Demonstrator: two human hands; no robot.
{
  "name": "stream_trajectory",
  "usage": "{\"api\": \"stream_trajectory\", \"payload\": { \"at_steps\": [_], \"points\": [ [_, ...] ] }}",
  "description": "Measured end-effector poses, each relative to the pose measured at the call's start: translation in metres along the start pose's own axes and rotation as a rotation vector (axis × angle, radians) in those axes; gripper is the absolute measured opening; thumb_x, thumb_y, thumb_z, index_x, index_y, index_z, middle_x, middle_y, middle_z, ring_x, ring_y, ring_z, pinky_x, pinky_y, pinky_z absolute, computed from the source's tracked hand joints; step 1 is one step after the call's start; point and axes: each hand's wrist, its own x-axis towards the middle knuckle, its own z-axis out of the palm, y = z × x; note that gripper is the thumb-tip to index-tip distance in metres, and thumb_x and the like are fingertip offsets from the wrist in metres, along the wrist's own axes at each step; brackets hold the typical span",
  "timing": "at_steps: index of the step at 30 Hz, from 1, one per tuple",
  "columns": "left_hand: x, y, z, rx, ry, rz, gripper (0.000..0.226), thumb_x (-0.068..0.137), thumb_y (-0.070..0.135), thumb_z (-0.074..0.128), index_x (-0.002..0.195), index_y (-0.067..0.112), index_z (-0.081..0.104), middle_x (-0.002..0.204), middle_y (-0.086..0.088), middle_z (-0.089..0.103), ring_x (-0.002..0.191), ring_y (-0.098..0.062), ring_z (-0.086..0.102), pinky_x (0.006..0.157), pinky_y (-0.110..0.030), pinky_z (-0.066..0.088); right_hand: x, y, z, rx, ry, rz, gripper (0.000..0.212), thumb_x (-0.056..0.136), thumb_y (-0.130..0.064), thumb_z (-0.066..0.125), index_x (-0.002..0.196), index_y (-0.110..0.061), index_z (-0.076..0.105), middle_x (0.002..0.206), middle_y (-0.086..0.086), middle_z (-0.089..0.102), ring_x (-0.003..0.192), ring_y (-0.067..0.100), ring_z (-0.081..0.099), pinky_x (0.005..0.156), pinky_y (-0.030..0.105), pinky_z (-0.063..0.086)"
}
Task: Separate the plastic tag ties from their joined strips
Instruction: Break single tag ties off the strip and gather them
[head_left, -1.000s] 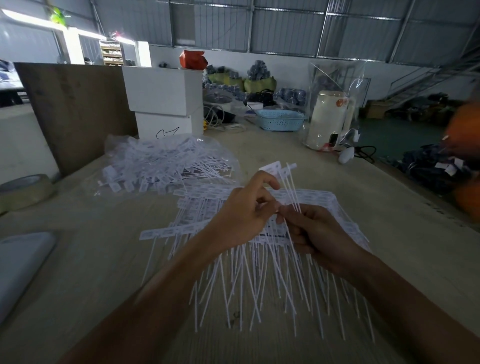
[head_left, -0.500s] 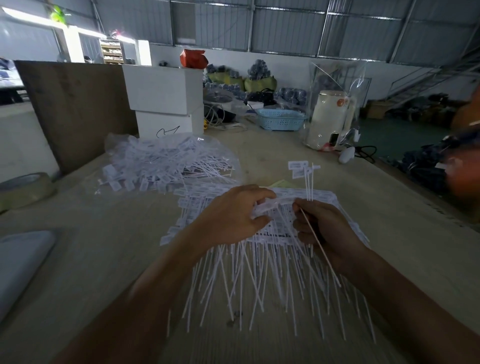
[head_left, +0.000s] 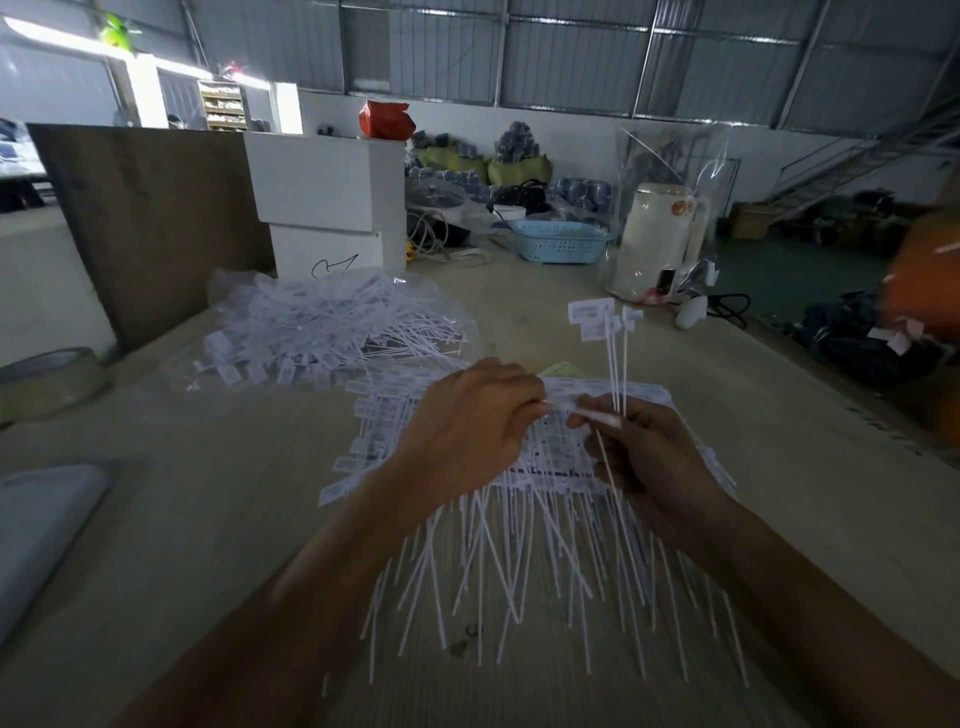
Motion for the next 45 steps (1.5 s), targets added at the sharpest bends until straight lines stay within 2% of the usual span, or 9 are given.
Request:
{"api": "stream_trajectory", "payload": {
  "at_steps": [11, 17, 20, 26, 30, 33, 37, 41, 45],
  "points": [
    [0.008, -0.020, -0.001, -0.698, -0.172, -0.336, 0.015, 0.090, 0.007, 0.067, 0.077, 0.005, 0.073, 0.065, -0.005, 0.070, 0.057, -0.015, 0.065, 0.063, -0.036, 0.055, -0.001, 0.003, 0.003, -0.018, -0.092, -0.117, 0.027, 0.095, -0.029, 0.062, 0.079, -0.008, 0.070, 0.047, -0.003, 0.030, 0.042, 0.014, 0.021, 0.043, 0.020, 0.026],
    [0.005, -0.020, -0.006, -0.954, -0.199, -0.374, 0.014, 0.093, 0.016, 0.065, 0.101, 0.005, 0.071, 0.070, -0.002, 0.065, 0.059, -0.019, 0.061, 0.050, -0.033, 0.055, -0.005, -0.005, 0.008, 0.077, -0.114, -0.028, 0.030, 0.092, -0.037, 0.060, 0.072, -0.015, 0.061, 0.054, -0.006, 0.026, 0.046, 0.012, 0.019, 0.043, 0.022, 0.025],
    [0.004, -0.018, -0.007, -1.135, -0.251, -0.366, 0.024, 0.094, 0.015, 0.063, 0.107, -0.005, 0.065, 0.064, -0.002, 0.059, 0.042, -0.018, 0.051, 0.040, -0.026, 0.044, -0.006, -0.010, 0.011, 0.125, -0.120, 0.025, 0.029, 0.092, -0.036, 0.057, 0.070, -0.018, 0.051, 0.057, -0.005, 0.028, 0.048, 0.013, 0.022, 0.043, 0.022, 0.026],
    [0.000, -0.025, -0.021, -1.346, -0.547, -0.247, 0.021, 0.094, 0.010, 0.061, 0.108, -0.004, 0.069, 0.072, -0.013, 0.059, 0.038, -0.010, 0.042, 0.038, -0.017, 0.035, -0.001, -0.026, -0.003, 0.235, 0.020, 0.022, 0.035, 0.104, -0.024, 0.044, 0.070, -0.016, 0.047, 0.057, -0.002, 0.033, 0.047, 0.011, 0.023, 0.042, 0.022, 0.020],
    [0.003, -0.031, -0.031, -1.087, -0.347, -0.260, 0.022, 0.090, 0.015, 0.066, 0.109, 0.007, 0.074, 0.076, -0.009, 0.065, 0.049, -0.011, 0.042, 0.043, -0.020, 0.035, 0.003, -0.031, -0.019, 0.237, 0.077, 0.039, 0.033, 0.107, -0.028, 0.038, 0.076, -0.016, 0.041, 0.062, 0.005, 0.041, 0.048, 0.015, 0.031, 0.045, 0.027, 0.022],
    [0.006, -0.031, -0.034, -1.010, -0.148, -0.312, 0.027, 0.090, 0.009, 0.059, 0.108, 0.015, 0.076, 0.080, -0.024, 0.061, 0.054, -0.016, 0.043, 0.048, -0.022, 0.037, 0.003, -0.021, -0.013, 0.194, 0.049, 0.045, 0.031, 0.108, -0.032, 0.039, 0.081, -0.017, 0.043, 0.059, 0.006, 0.044, 0.041, 0.015, 0.033, 0.040, 0.022, 0.029],
    [0.009, -0.025, -0.041, -1.151, 0.033, -0.358, 0.038, 0.088, -0.005, 0.048, 0.114, 0.009, 0.073, 0.097, -0.023, 0.068, 0.071, -0.027, 0.047, 0.056, -0.025, 0.045, 0.005, -0.008, -0.005, 0.232, -0.108, 0.088, 0.030, 0.106, -0.032, 0.039, 0.081, -0.015, 0.045, 0.059, 0.000, 0.020, 0.042, 0.011, 0.014, 0.038, 0.020, 0.019],
    [0.014, -0.028, -0.052, -1.296, 0.206, -0.387, 0.044, 0.089, -0.016, 0.040, 0.120, 0.000, 0.066, 0.088, -0.002, 0.072, 0.069, -0.022, 0.047, 0.055, -0.023, 0.042, 0.006, -0.001, -0.007, 0.195, -0.129, 0.146, 0.033, 0.109, -0.024, 0.033, 0.093, -0.011, 0.058, 0.057, -0.006, 0.026, 0.044, 0.009, 0.017, 0.038, 0.019, 0.029],
    [0.014, -0.042, -0.080, -1.274, 0.273, -0.463, 0.046, 0.090, -0.016, 0.039, 0.134, -0.009, 0.051, 0.083, -0.006, 0.062, 0.068, -0.016, 0.050, 0.054, -0.022, 0.043, 0.007, -0.002, -0.006, 0.203, -0.151, 0.147, 0.034, 0.109, -0.023, 0.034, 0.096, -0.005, 0.059, 0.059, -0.004, 0.029, 0.045, 0.008, 0.020, 0.038, 0.021, 0.031]
  ]
}}
